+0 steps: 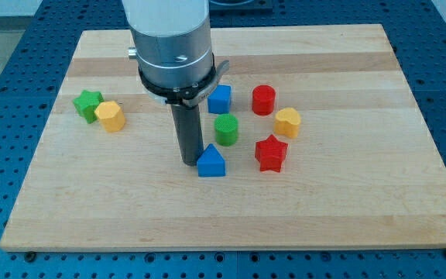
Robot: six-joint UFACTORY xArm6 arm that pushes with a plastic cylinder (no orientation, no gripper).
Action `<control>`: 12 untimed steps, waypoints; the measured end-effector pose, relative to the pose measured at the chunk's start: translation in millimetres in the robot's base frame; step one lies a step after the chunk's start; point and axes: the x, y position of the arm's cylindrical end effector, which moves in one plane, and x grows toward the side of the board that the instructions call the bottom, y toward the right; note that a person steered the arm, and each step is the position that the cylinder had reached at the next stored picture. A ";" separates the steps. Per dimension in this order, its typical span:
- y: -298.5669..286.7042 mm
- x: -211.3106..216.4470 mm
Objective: Push green star and yellow hexagon towards the blue triangle
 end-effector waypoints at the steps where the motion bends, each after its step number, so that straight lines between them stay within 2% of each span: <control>1: 0.0 4.0; 3: -7.6 14.0; 6: -149.4 -44.1; 7: -188.6 -44.1; 9: -243.7 -73.4; 11: -244.6 -116.4; 12: -238.7 -121.8</control>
